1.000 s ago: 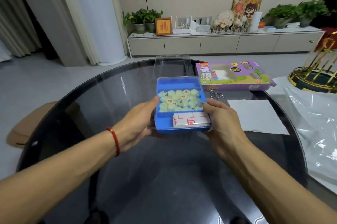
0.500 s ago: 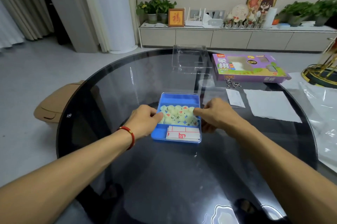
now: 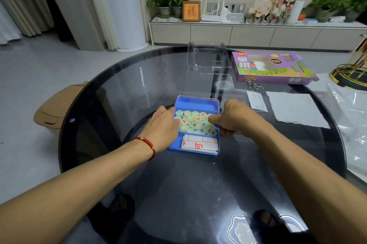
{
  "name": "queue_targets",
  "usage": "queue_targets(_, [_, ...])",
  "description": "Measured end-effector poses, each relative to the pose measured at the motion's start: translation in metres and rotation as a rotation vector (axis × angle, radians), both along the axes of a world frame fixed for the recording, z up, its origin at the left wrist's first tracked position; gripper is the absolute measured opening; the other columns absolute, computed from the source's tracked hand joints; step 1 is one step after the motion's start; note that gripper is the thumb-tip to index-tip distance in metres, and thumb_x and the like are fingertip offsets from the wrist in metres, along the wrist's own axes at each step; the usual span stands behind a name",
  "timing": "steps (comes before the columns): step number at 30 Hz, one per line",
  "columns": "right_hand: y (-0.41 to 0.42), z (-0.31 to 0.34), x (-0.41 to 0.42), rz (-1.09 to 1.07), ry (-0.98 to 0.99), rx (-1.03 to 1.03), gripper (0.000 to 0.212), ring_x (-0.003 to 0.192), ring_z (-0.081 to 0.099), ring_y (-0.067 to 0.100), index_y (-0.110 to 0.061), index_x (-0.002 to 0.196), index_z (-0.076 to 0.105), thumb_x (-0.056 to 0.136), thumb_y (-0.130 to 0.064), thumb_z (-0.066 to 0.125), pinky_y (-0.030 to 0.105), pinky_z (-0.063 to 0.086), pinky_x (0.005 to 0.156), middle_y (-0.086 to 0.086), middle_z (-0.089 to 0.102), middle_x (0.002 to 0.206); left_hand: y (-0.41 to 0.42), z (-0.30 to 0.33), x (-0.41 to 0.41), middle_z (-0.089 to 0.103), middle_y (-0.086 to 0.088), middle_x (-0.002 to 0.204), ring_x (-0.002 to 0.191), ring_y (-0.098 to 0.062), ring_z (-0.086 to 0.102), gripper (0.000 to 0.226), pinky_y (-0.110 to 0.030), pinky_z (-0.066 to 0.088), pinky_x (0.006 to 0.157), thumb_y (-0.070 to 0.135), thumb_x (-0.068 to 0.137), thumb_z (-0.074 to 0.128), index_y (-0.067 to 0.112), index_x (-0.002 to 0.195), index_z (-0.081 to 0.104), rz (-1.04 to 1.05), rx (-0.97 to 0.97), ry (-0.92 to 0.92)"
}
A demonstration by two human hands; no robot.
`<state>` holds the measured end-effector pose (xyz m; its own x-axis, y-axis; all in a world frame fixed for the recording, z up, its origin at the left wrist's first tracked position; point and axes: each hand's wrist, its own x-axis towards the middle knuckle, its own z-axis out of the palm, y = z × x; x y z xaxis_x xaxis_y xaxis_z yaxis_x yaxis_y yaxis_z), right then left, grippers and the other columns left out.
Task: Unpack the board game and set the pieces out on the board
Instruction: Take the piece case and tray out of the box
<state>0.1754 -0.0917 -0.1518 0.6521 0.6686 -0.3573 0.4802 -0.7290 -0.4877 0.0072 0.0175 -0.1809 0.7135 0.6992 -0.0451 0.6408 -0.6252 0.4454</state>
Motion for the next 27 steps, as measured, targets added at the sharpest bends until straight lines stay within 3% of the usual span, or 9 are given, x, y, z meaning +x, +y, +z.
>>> queue_targets(7, [0.004, 0.005, 0.003, 0.027, 0.018, -0.055, 0.033, 0.060, 0.075, 0.020, -0.010, 0.092, 0.052, 0.091, -0.035, 0.074, 0.034, 0.064, 0.067, 0.008, 0.074, 0.071, -0.007, 0.003, 0.002, 0.050, -0.006, 0.108, 0.095, -0.024, 0.059, 0.017, -0.037, 0.051, 0.081, 0.026, 0.104, 0.045, 0.016, 0.110, 0.056, 0.001, 0.020, 0.019])
queue_targets(15, [-0.002, 0.006, 0.008, 0.068, -0.077, -0.103, 0.029, 0.068, 0.076, 0.023, -0.010, 0.098, 0.054, 0.091, -0.028, 0.075, 0.037, 0.064, 0.074, 0.009, 0.074, 0.084, -0.015, 0.001, 0.004, 0.050, -0.005, 0.106, 0.094, -0.019, 0.054, 0.020, -0.030, 0.044, 0.076, 0.025, 0.104, 0.045, 0.014, 0.117, 0.057, -0.025, 0.036, -0.021])
queue_targets(20, [-0.019, -0.001, 0.028, -0.014, 0.264, 0.021, 0.025, 0.070, 0.077, 0.018, -0.001, 0.105, 0.063, 0.098, -0.024, 0.067, 0.033, 0.063, 0.072, 0.009, 0.078, 0.081, -0.011, 0.000, 0.002, 0.051, -0.006, 0.113, 0.091, -0.019, 0.055, 0.019, -0.030, 0.043, 0.072, 0.028, 0.104, 0.045, 0.018, 0.116, 0.055, 0.020, 0.014, -0.032])
queue_targets(23, [-0.036, 0.000, 0.034, -0.075, 0.479, 0.142, 0.022, 0.067, 0.073, 0.017, 0.006, 0.106, 0.067, 0.098, -0.014, 0.065, 0.024, 0.060, 0.058, 0.016, 0.078, 0.088, -0.018, -0.003, 0.000, 0.042, -0.005, 0.132, 0.120, -0.023, 0.043, 0.047, -0.037, 0.043, 0.096, 0.039, 0.103, 0.043, 0.021, 0.146, 0.040, -0.058, 0.208, 0.002])
queue_targets(25, [-0.042, -0.003, 0.035, -0.091, 0.511, 0.176, 0.022, 0.066, 0.070, 0.017, 0.007, 0.101, 0.070, 0.094, -0.013, 0.070, 0.021, 0.056, 0.053, 0.019, 0.077, 0.089, -0.033, -0.003, 0.003, 0.028, -0.006, 0.151, 0.141, -0.027, 0.022, 0.076, -0.051, 0.025, 0.114, 0.070, 0.091, 0.034, 0.028, 0.154, 0.028, -0.172, 0.328, 0.042])
queue_targets(27, [-0.044, -0.006, 0.034, -0.080, 0.429, 0.165, 0.023, 0.068, 0.067, 0.019, 0.005, 0.095, 0.072, 0.090, -0.017, 0.075, 0.021, 0.054, 0.051, 0.019, 0.077, 0.087, -0.052, -0.003, 0.011, 0.006, -0.002, 0.164, 0.151, -0.030, -0.002, 0.102, -0.066, 0.000, 0.117, 0.092, 0.072, 0.028, 0.037, 0.157, 0.014, -0.293, 0.300, 0.128])
